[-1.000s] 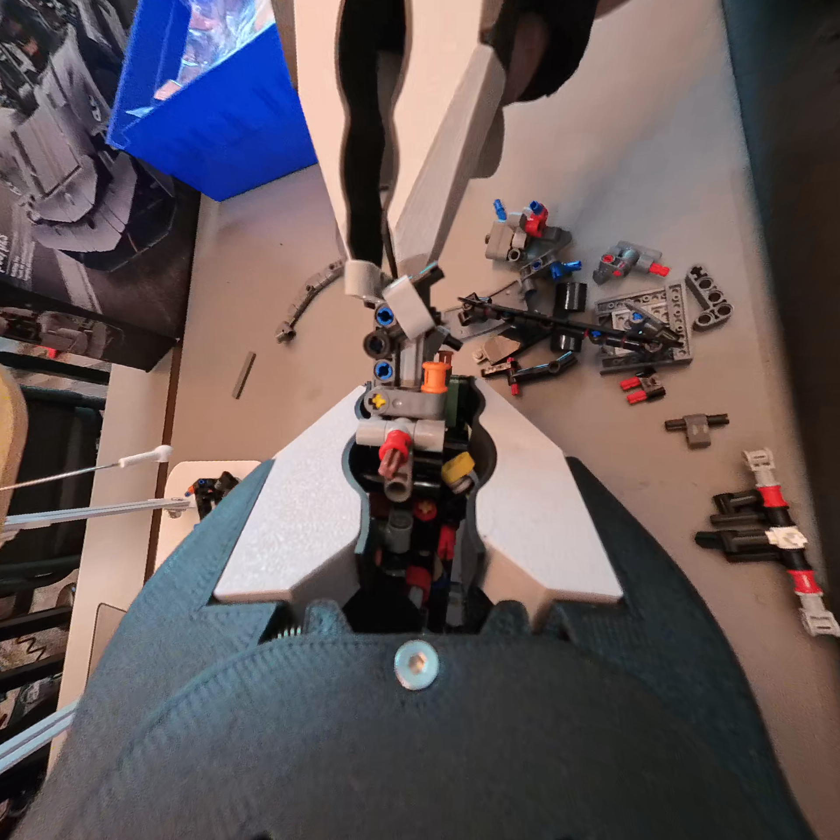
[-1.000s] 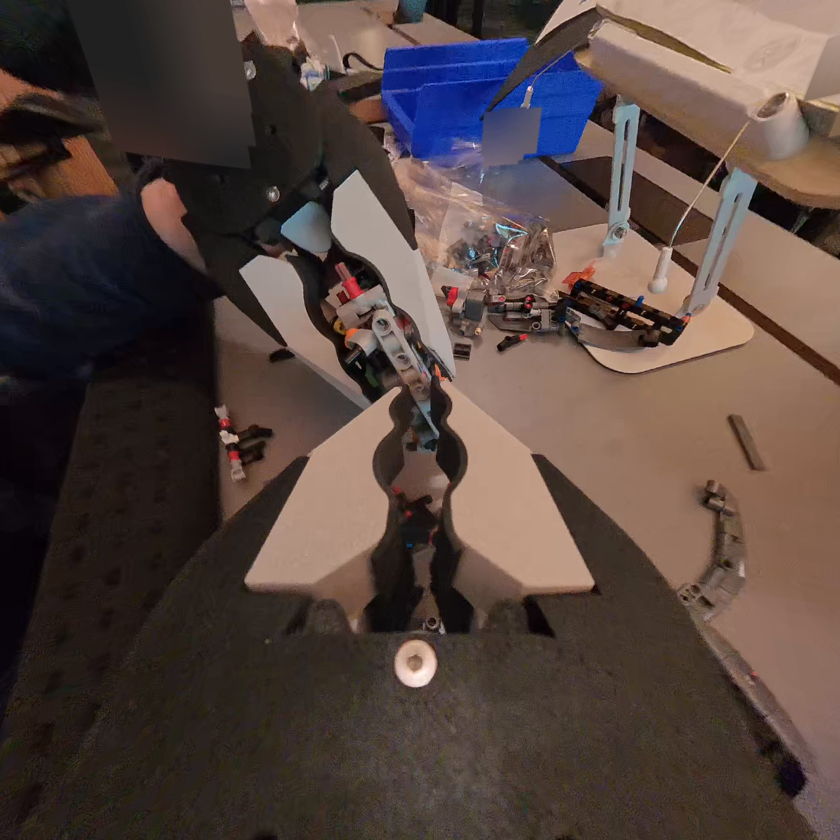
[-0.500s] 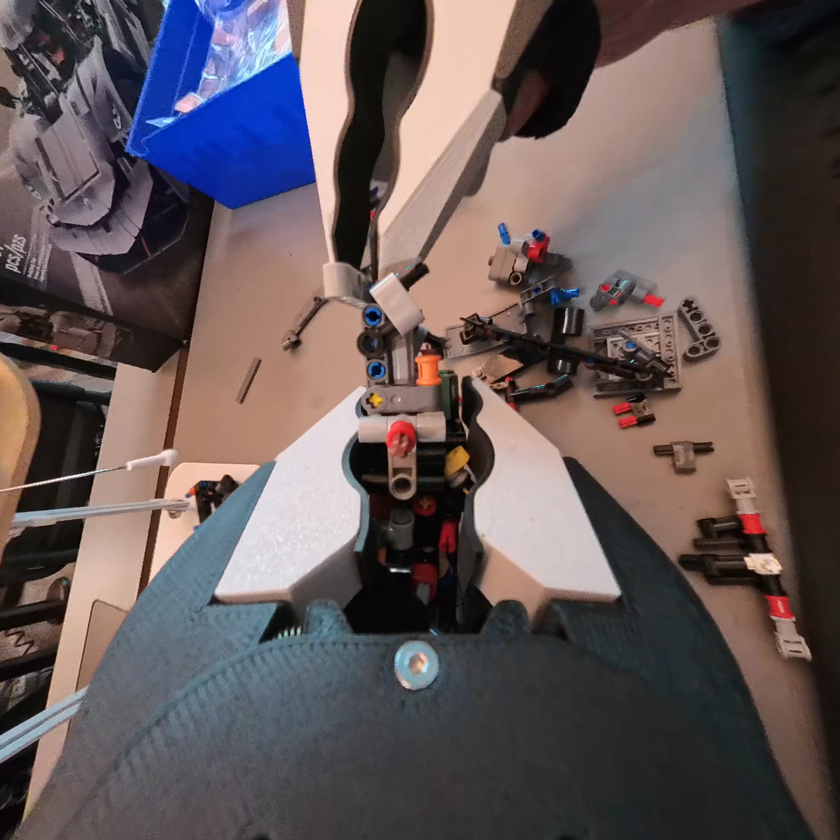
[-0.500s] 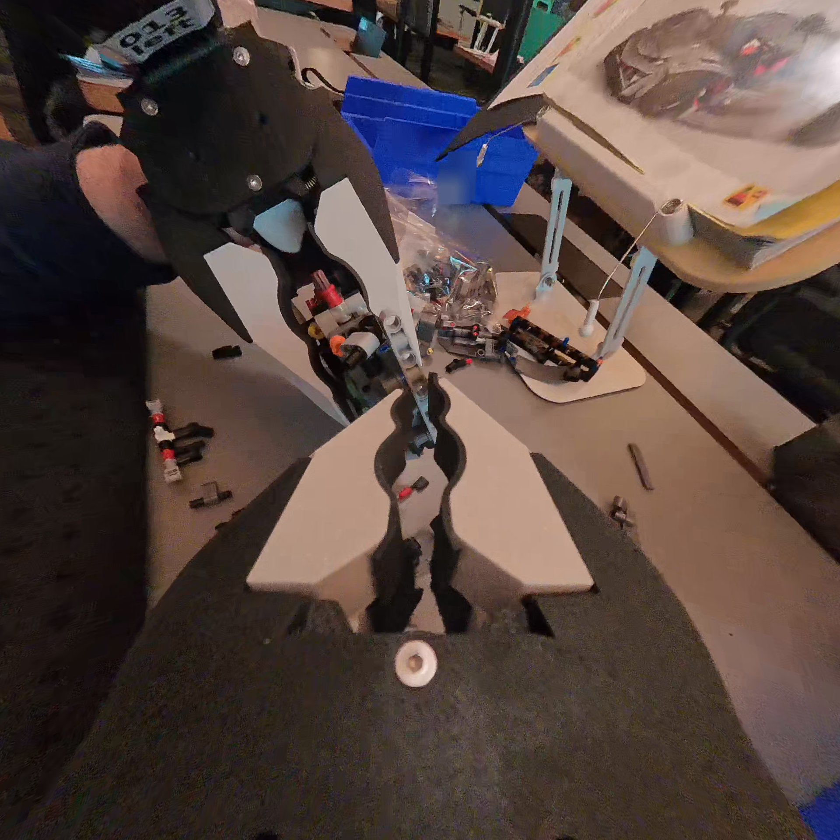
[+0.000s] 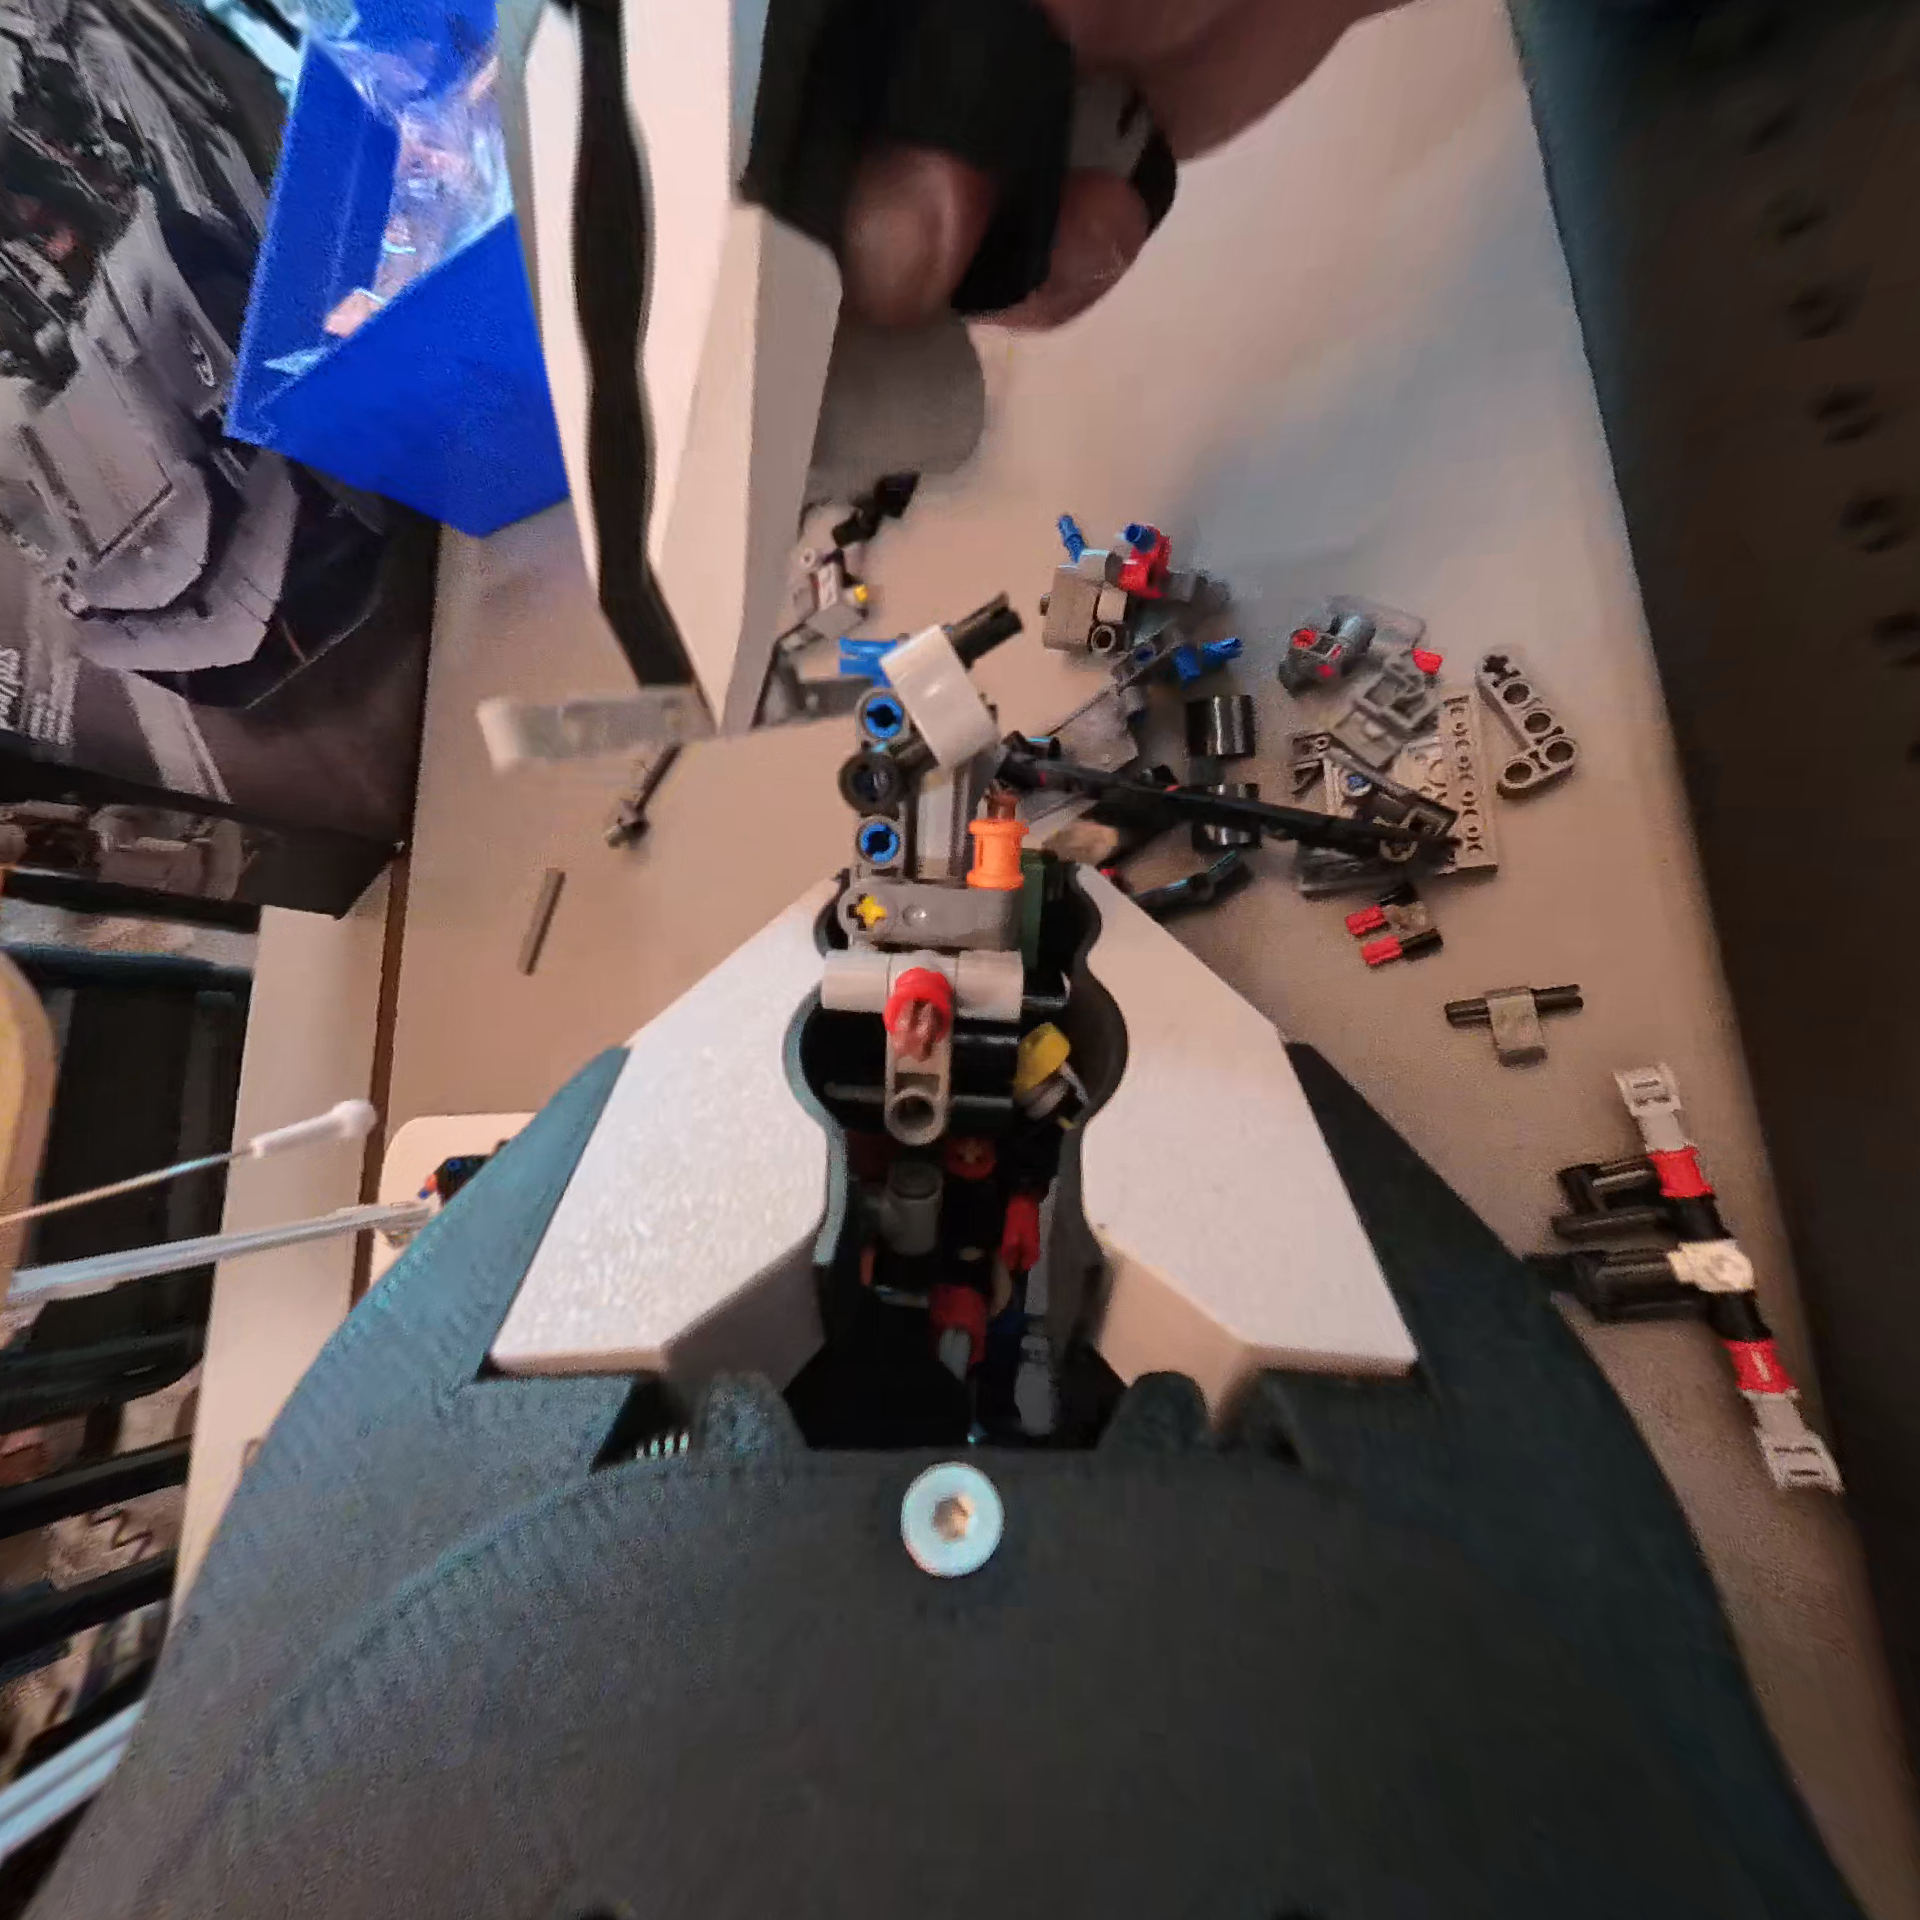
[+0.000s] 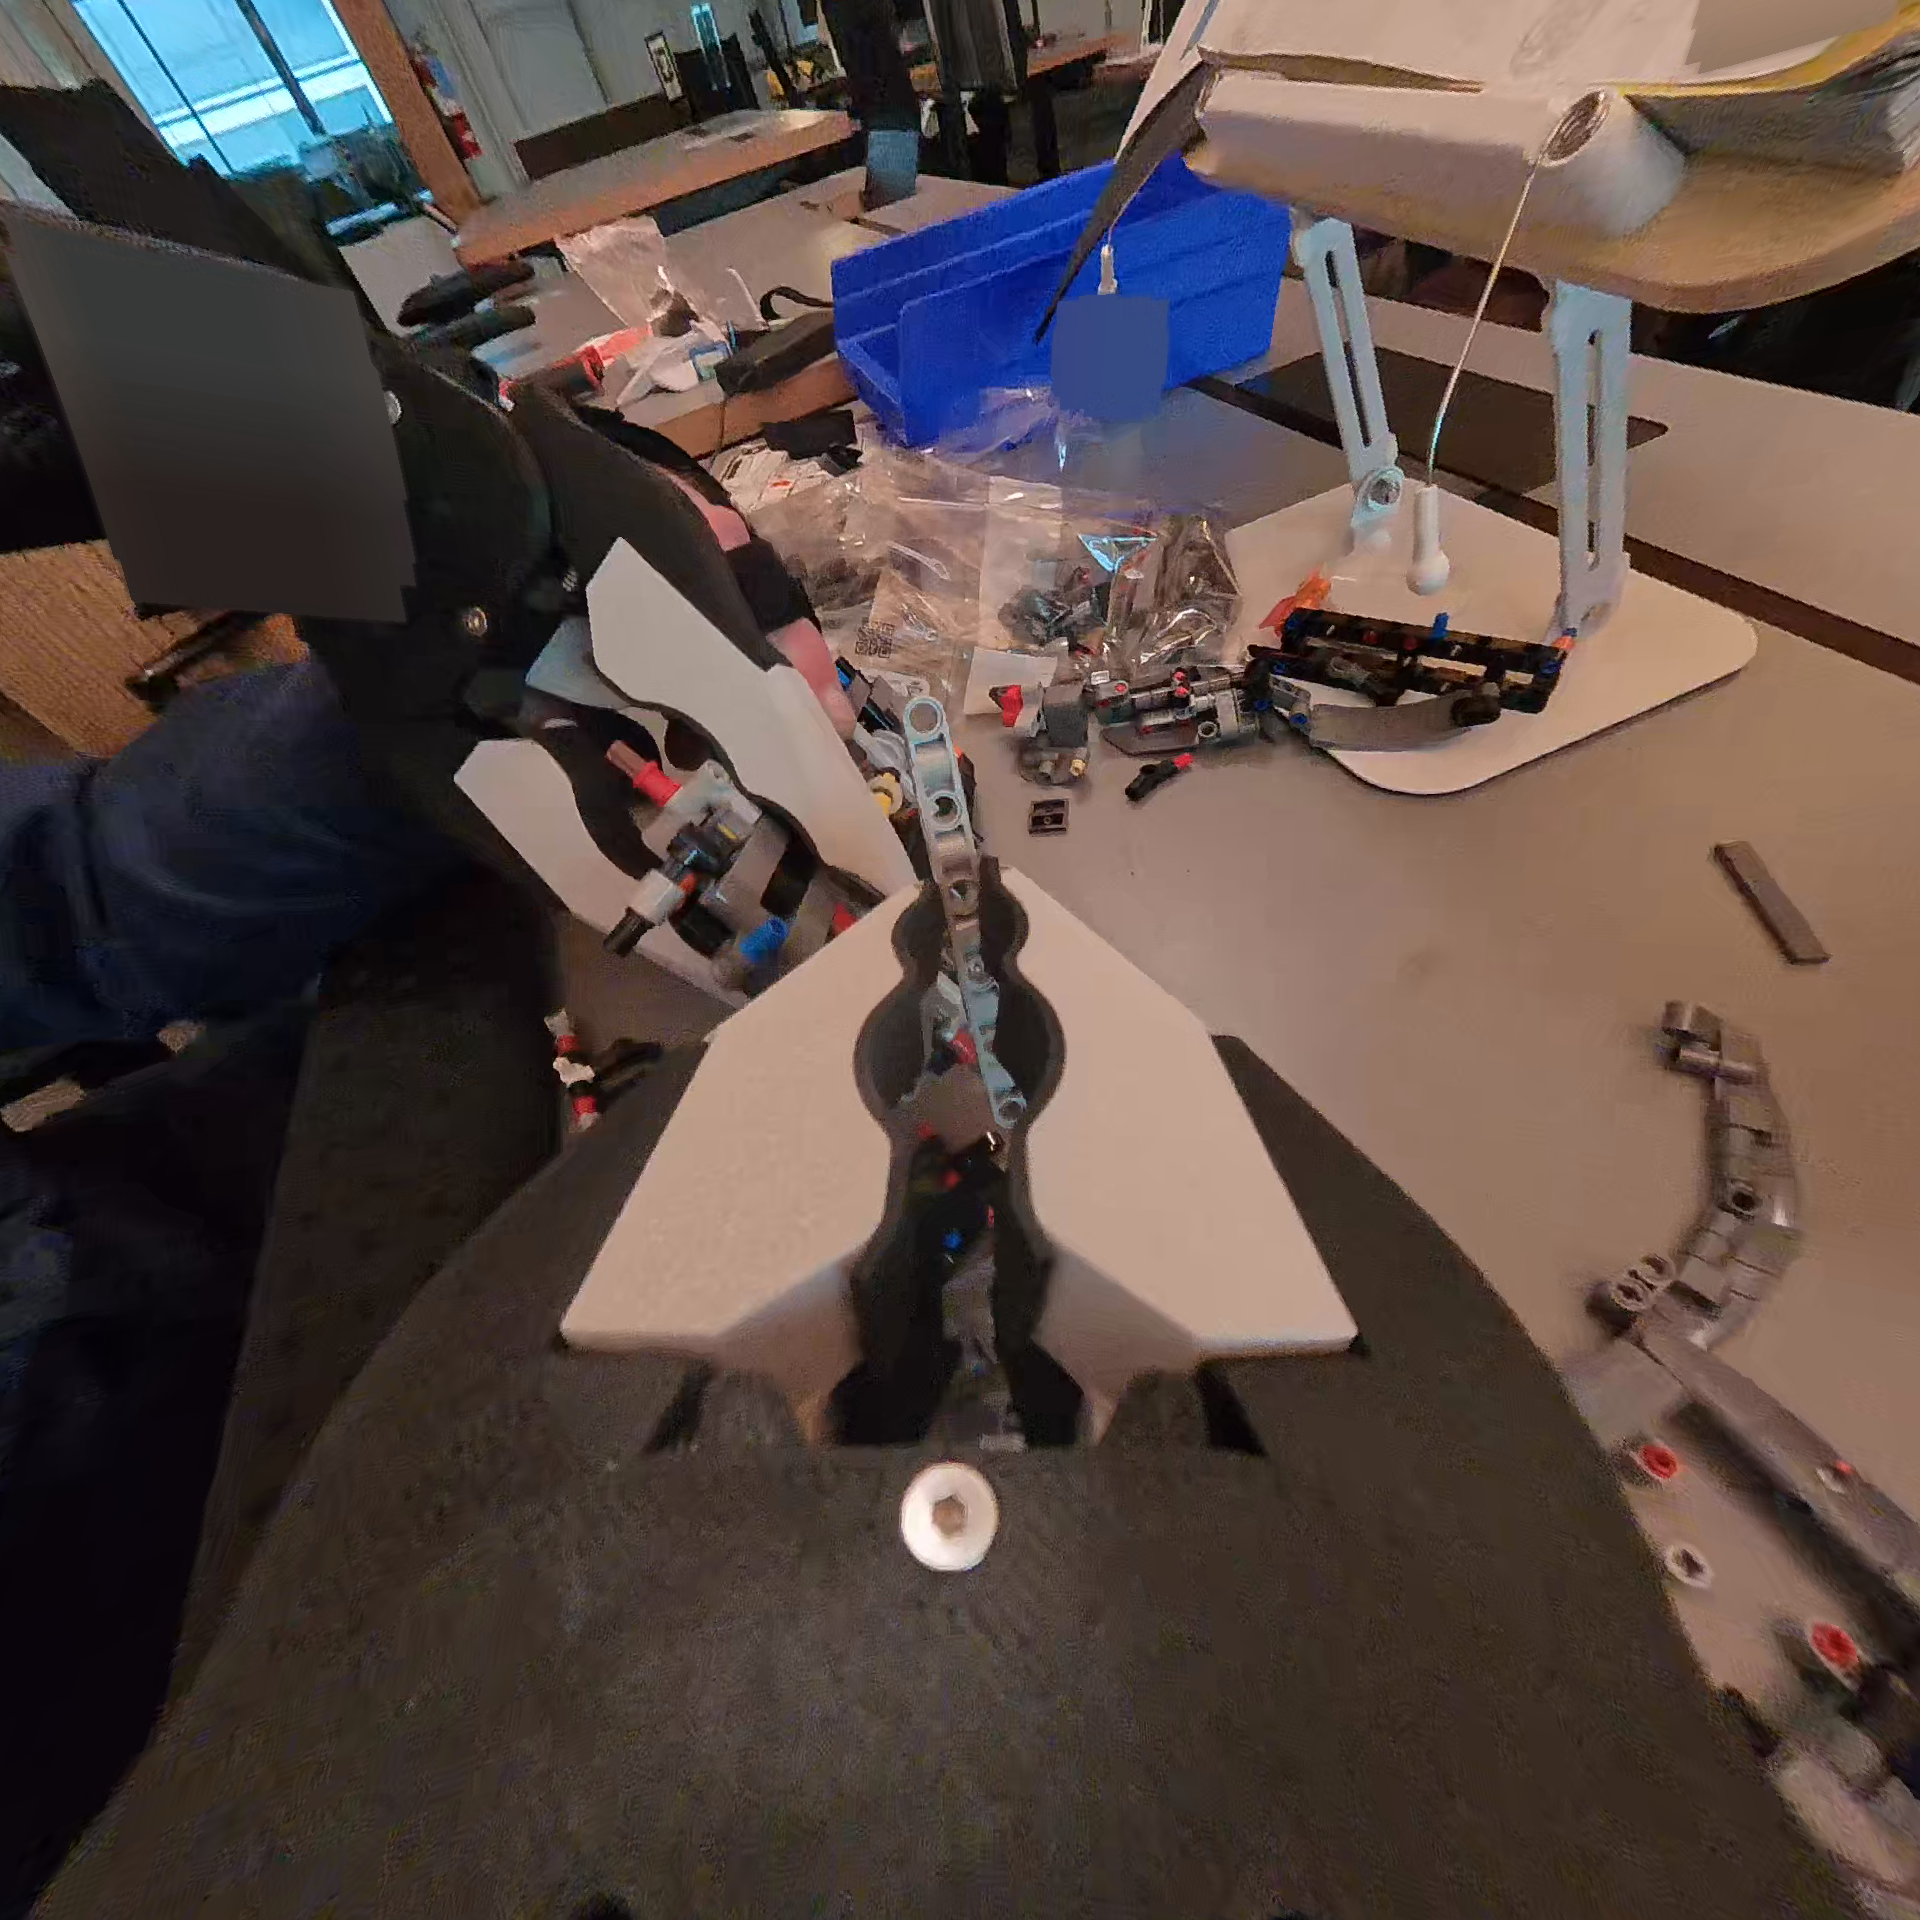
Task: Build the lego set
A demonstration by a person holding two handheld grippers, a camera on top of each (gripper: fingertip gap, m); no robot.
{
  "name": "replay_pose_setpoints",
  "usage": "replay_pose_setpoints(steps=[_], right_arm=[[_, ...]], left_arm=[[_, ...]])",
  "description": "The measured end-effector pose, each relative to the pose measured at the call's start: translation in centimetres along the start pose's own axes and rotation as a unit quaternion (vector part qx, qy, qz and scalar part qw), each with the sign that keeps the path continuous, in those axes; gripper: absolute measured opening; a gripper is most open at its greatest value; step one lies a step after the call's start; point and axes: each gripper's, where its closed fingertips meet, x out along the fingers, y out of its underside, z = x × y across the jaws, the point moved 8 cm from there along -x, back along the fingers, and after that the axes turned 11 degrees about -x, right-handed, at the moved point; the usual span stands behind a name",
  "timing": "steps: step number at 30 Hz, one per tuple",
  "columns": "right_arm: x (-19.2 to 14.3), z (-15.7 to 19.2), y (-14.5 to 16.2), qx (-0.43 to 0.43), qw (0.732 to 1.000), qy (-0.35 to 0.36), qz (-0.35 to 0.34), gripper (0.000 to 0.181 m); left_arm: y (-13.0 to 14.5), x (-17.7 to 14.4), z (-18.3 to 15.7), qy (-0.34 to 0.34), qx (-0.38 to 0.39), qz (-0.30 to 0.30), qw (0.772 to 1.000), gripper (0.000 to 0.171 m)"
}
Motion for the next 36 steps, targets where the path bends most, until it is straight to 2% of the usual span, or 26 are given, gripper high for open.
replay_pose_setpoints(steps=[3, 6, 9, 12, 14, 17, 20, 24, 31, 36], right_arm=[[-0.6, -0.4, 0.8, 0.01, 0.999, -0.015, 0.038, 0.006], [-1.1, -0.6, 1.9, -0.013, 0.994, 0.009, 0.105, 0.006], [-0.6, 0.3, 3.2, 0.002, 0.988, -0.049, 0.146, 0.006], [0.5, 0.9, 4.4, -0.03, 0.977, -0.057, 0.205, 0.02], [0.6, 1.4, 3.7, -0.062, 0.979, -0.057, 0.187, 0.026], [0.3, 1.9, 1.4, -0.121, 0.986, -0.031, 0.107, 0.026], [0.2, 3.1, -0.2, -0.203, 0.978, 0.003, 0.053, 0.028], [0.9, 4.0, -0.2, -0.272, 0.959, 0.034, 0.072, 0.014], [0.7, 3.6, -0.2, -0.226, 0.972, 0.024, 0.063, 0.014], [0.2, 2.4, 0.1, -0.111, 0.993, -0.039, 0.026, 0.014]], left_arm=[[0.5, -0.3, 0.5, -0.009, -0.005, 0.0, 1.0, 0.035], [0.8, -0.4, 1.0, -0.013, -0.015, -0.006, 1.0, 0.035], [1.0, -0.4, 1.1, -0.013, -0.016, -0.002, 1.0, 0.036], [1.0, -0.5, 1.2, -0.012, -0.02, -0.005, 1.0, 0.036], [1.0, -0.5, 1.2, -0.01, -0.021, -0.006, 1.0, 0.036], [1.0, -0.3, 1.1, -0.01, -0.017, -0.002, 1.0, 0.036], [1.0, -0.1, 0.9, -0.006, -0.012, 0.003, 1.0, 0.036], [1.0, 0.0, 0.8, -0.005, -0.008, 0.006, 1.0, 0.036], [0.9, 0.1, 0.8, -0.014, -0.005, 0.007, 1.0, 0.036], [0.7, 0.5, 0.6, -0.043, 0.019, 0.013, 0.999, 0.036]])
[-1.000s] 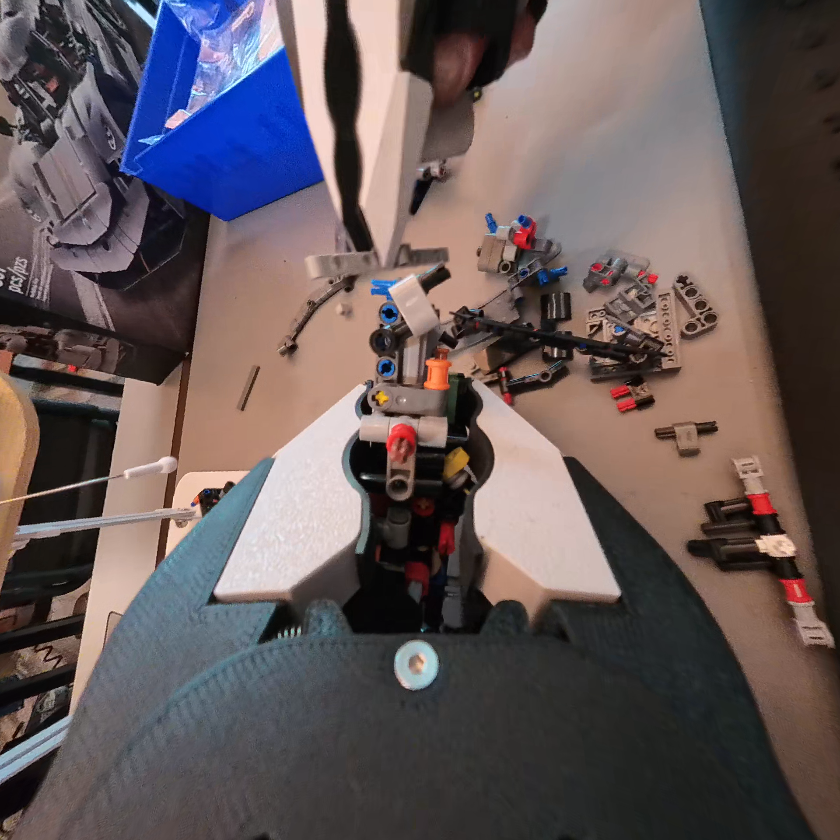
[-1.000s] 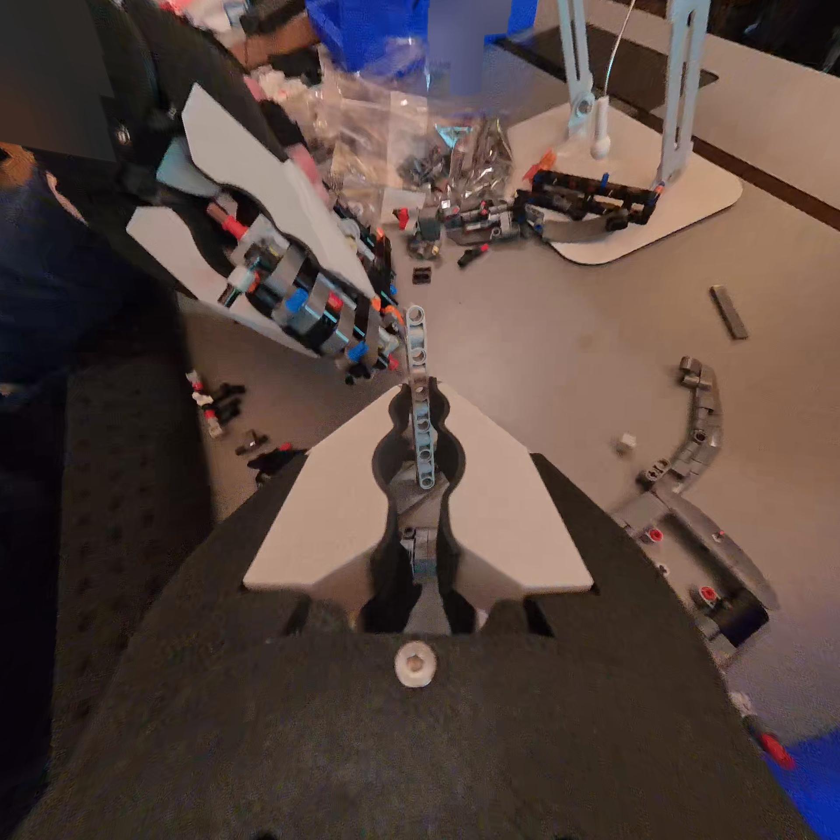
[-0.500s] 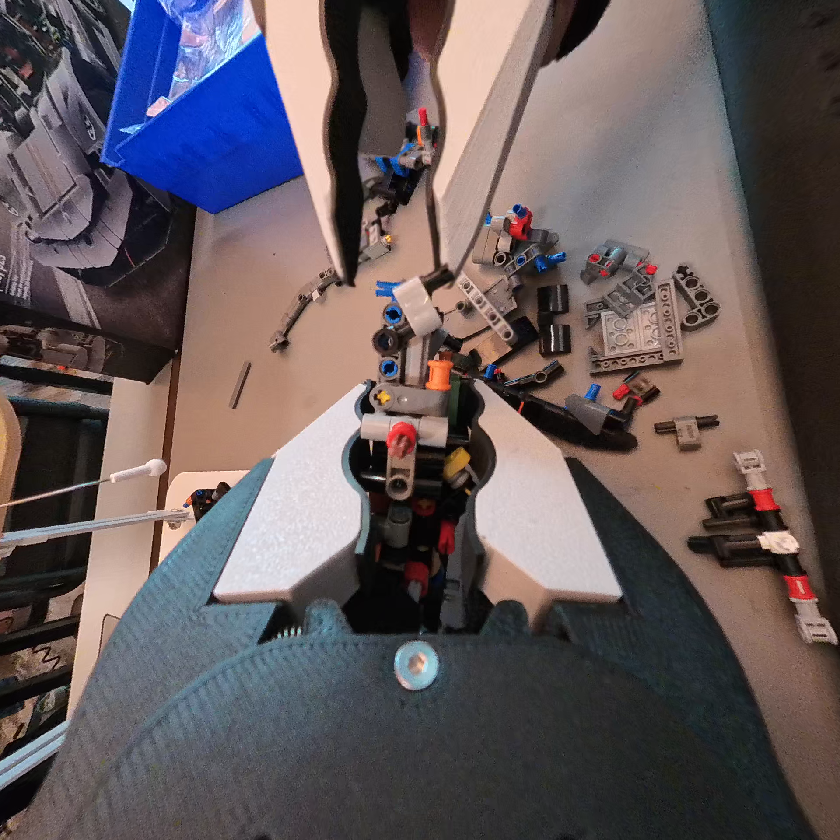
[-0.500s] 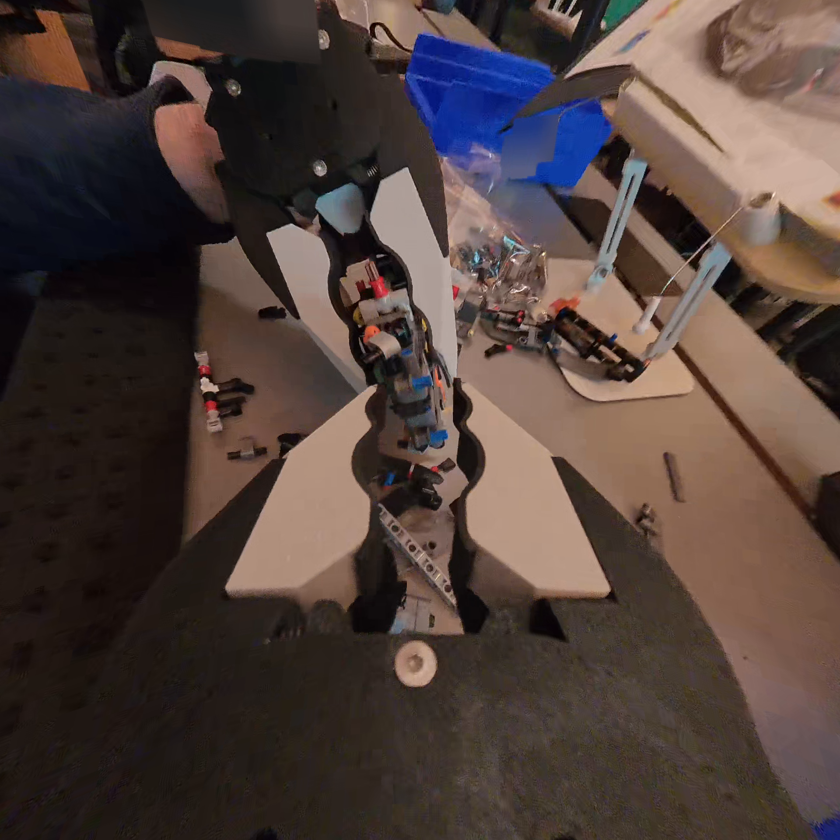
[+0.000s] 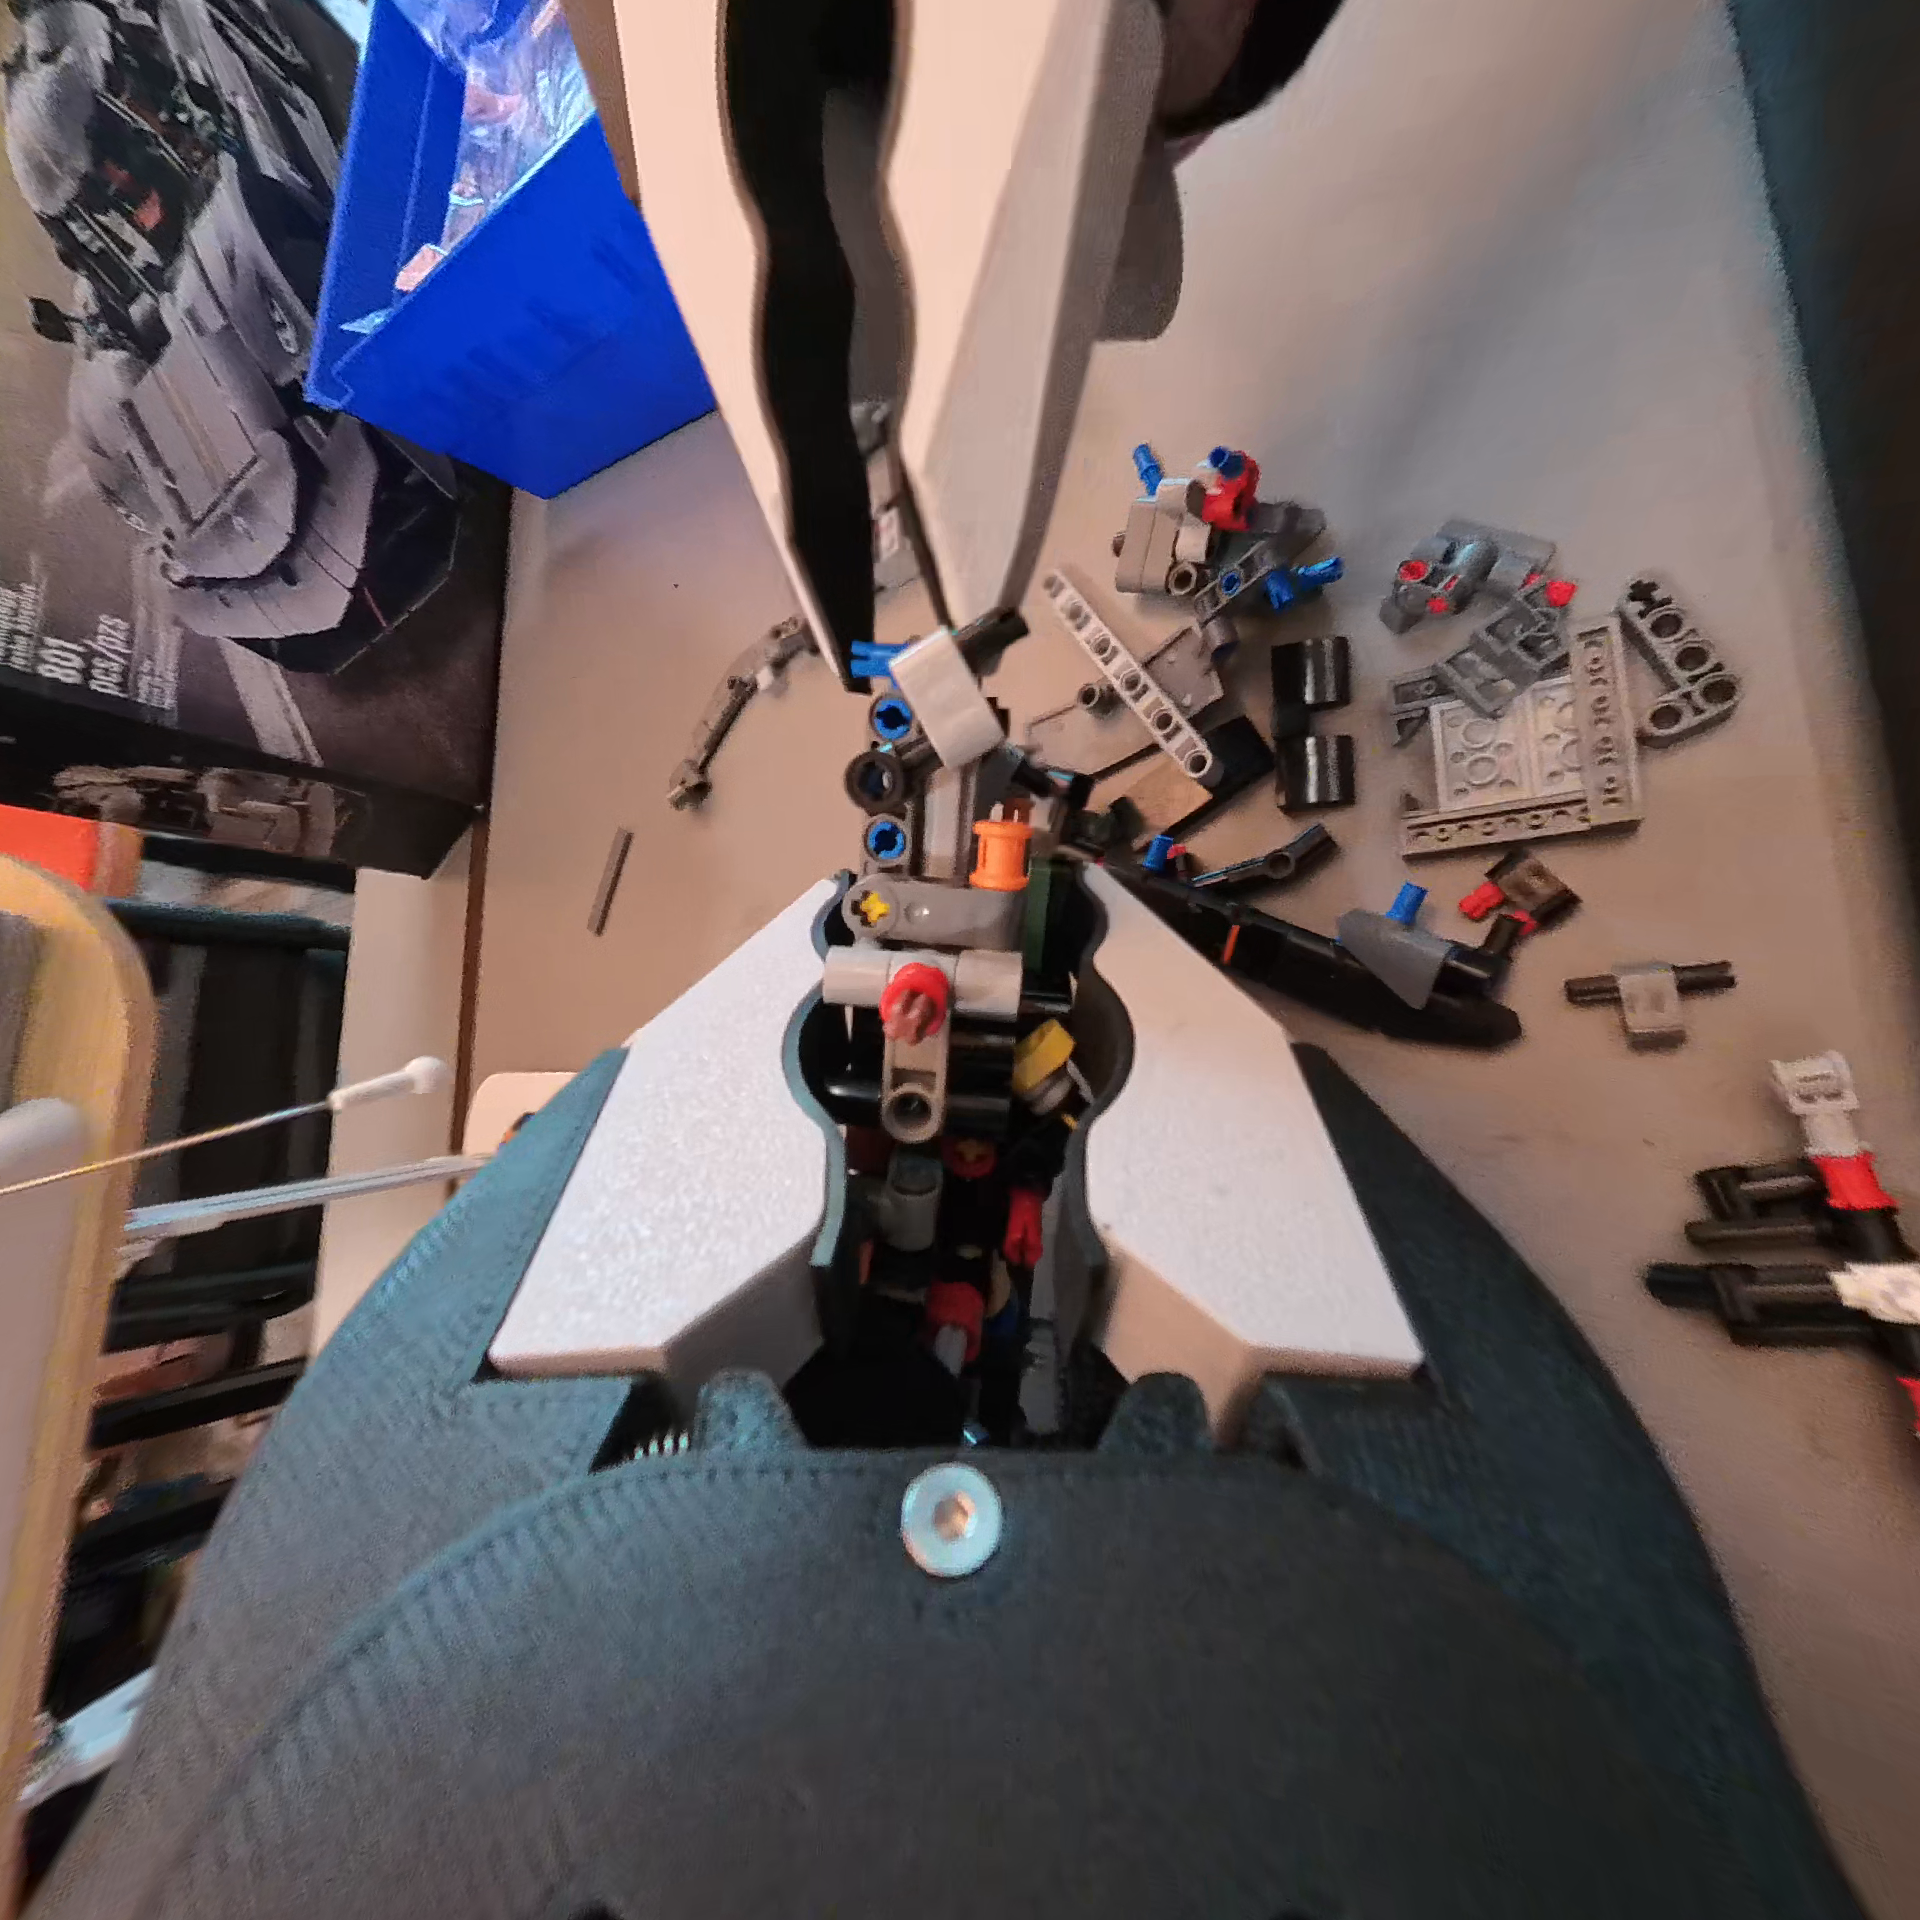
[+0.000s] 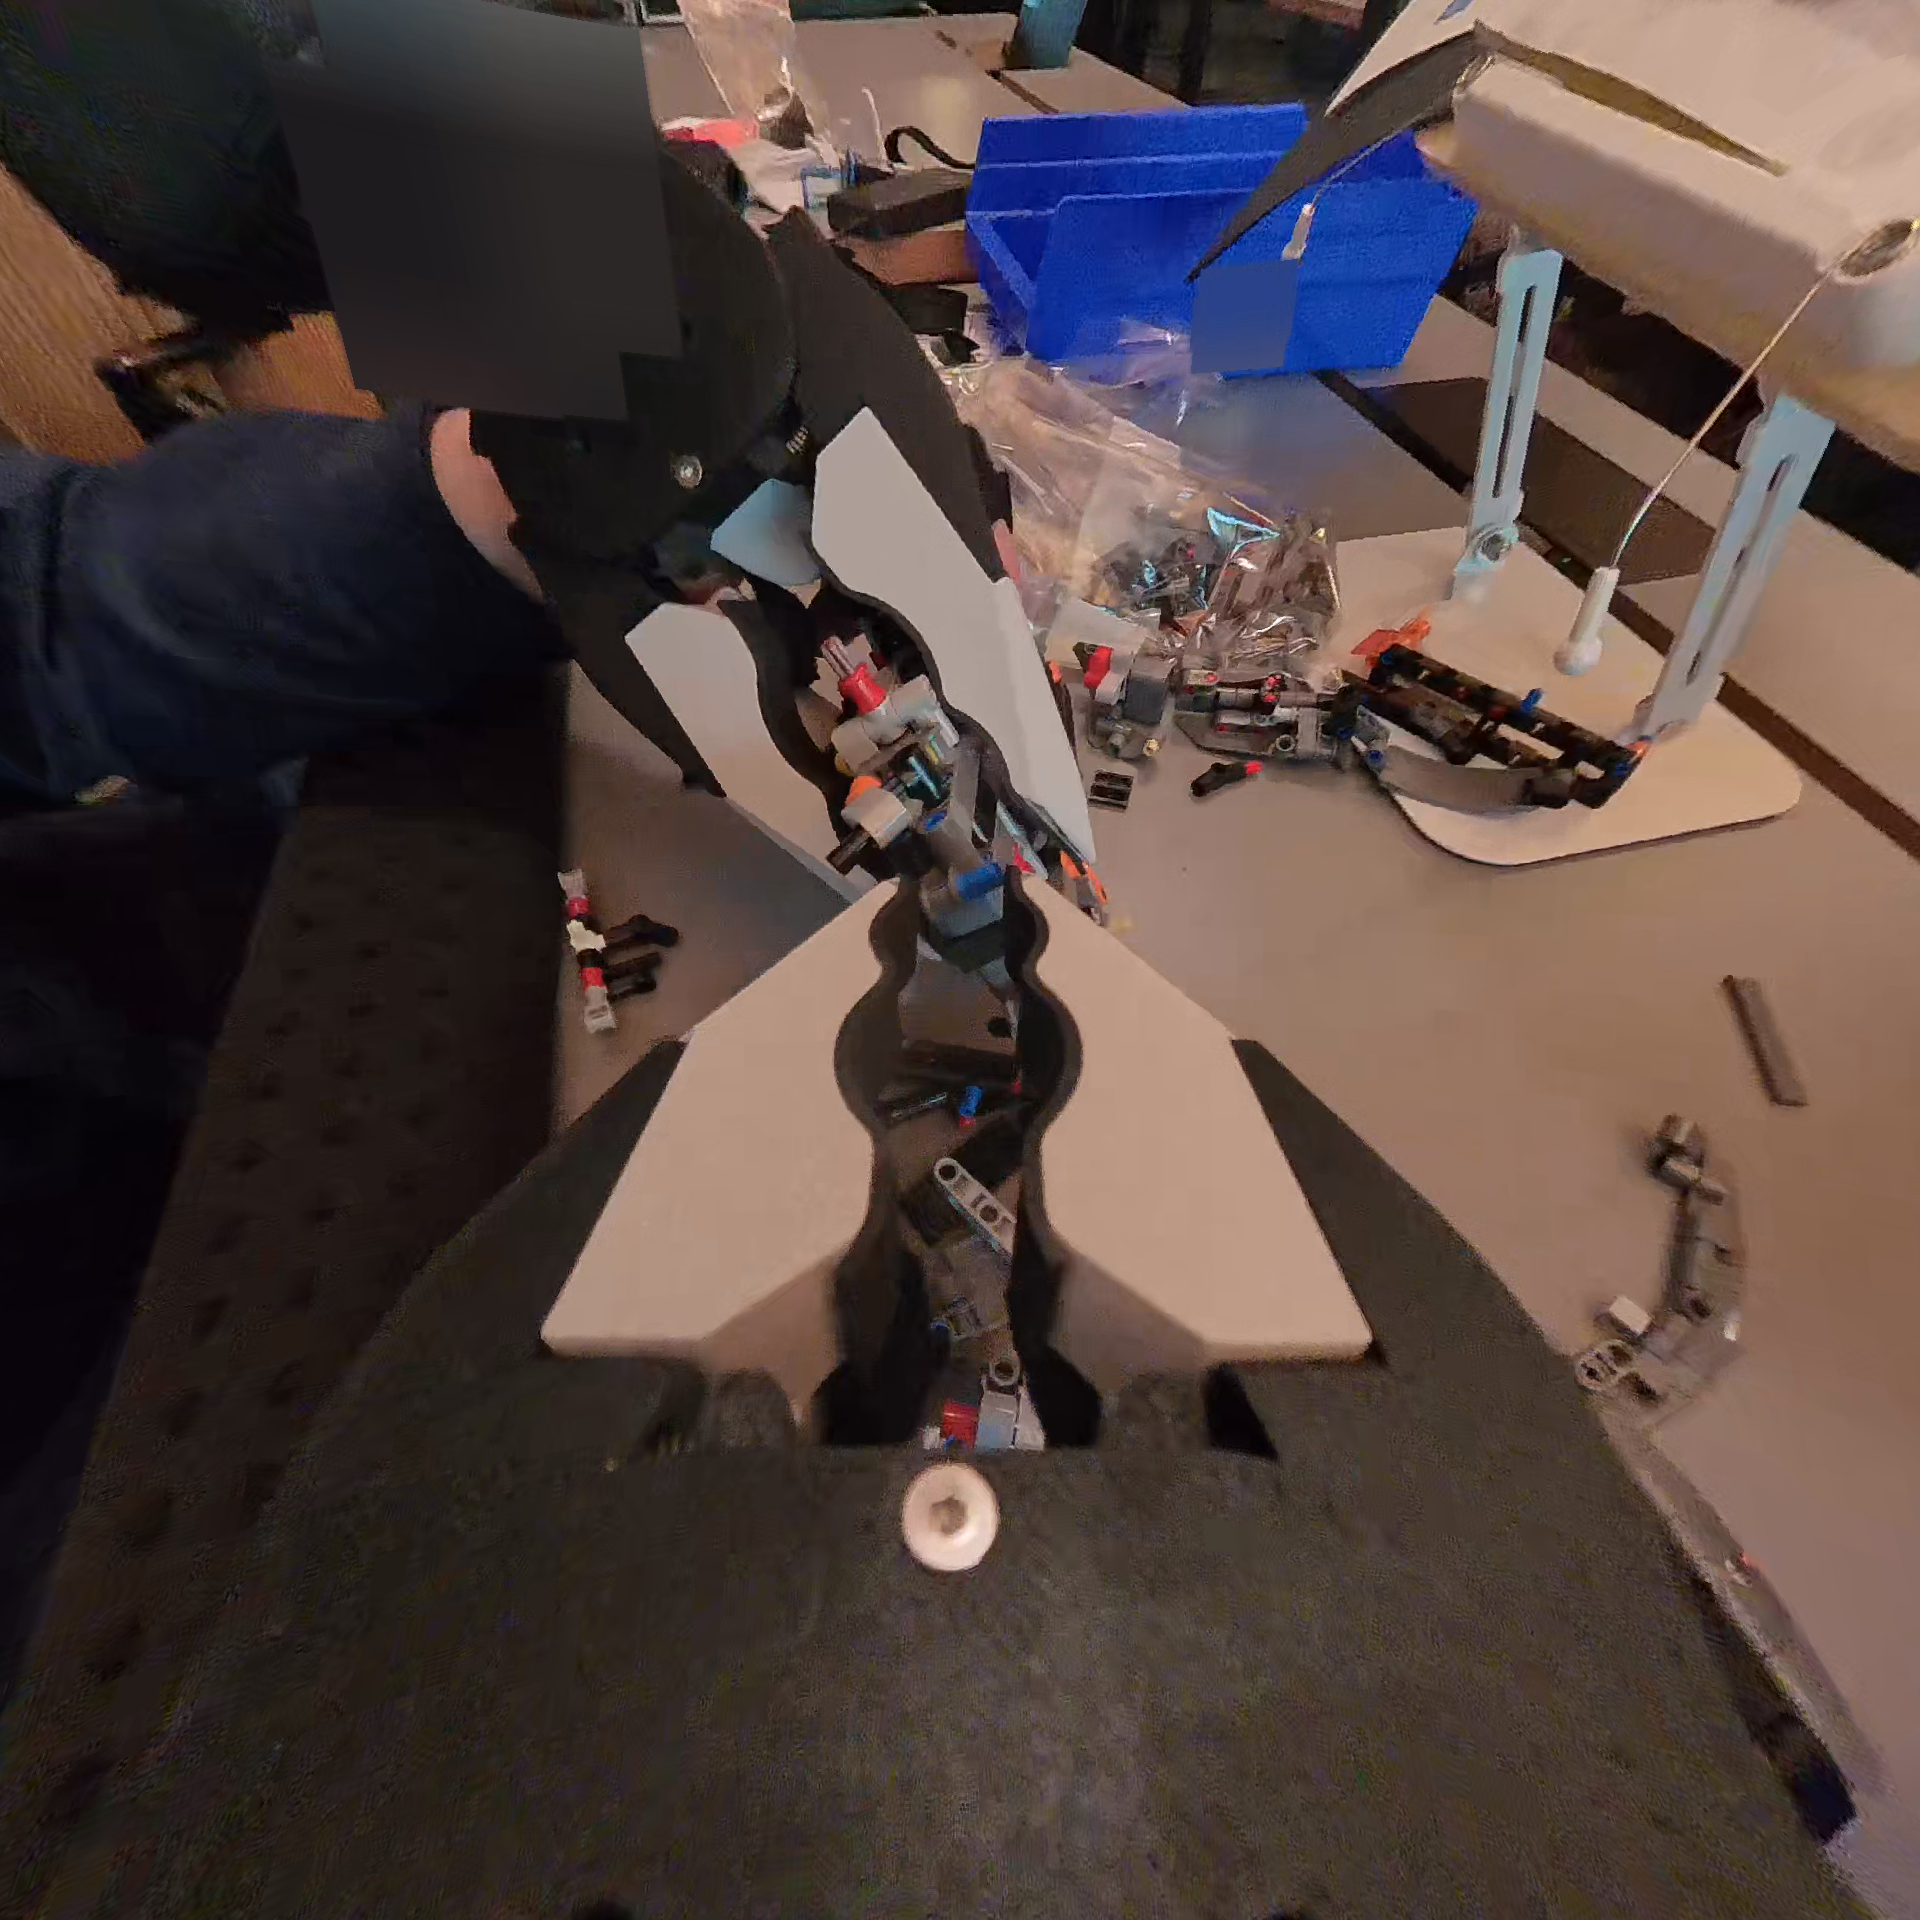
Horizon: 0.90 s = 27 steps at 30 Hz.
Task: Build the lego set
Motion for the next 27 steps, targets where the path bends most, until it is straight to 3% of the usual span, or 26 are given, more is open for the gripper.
replay_pose_setpoints(steps=[7, 12, 15, 27], right_arm=[[-0.7, -1.2, 0.9, 0.117, 0.991, -0.045, -0.045, 0.007], [-1.1, -0.6, 0.1, 0.029, 0.999, 0.01, -0.024, 0.009], [-1.2, -0.6, -0.1, 0.033, 0.999, 0.009, -0.027, 0.006], [-1.2, -1.5, 0.5, 0.193, 0.974, -0.053, -0.105, 0.003]], left_arm=[[-0.6, 0.6, -0.3, -0.09, 0.066, 0.013, 0.994, 0.036], [-0.9, 0.7, -0.4, -0.175, 0.128, 0.015, 0.976, 0.036], [-1.2, 0.5, -0.5, -0.228, 0.171, 0.02, 0.958, 0.035], [-1.9, 0.5, -0.8, -0.288, 0.196, 0.033, 0.937, 0.035]])
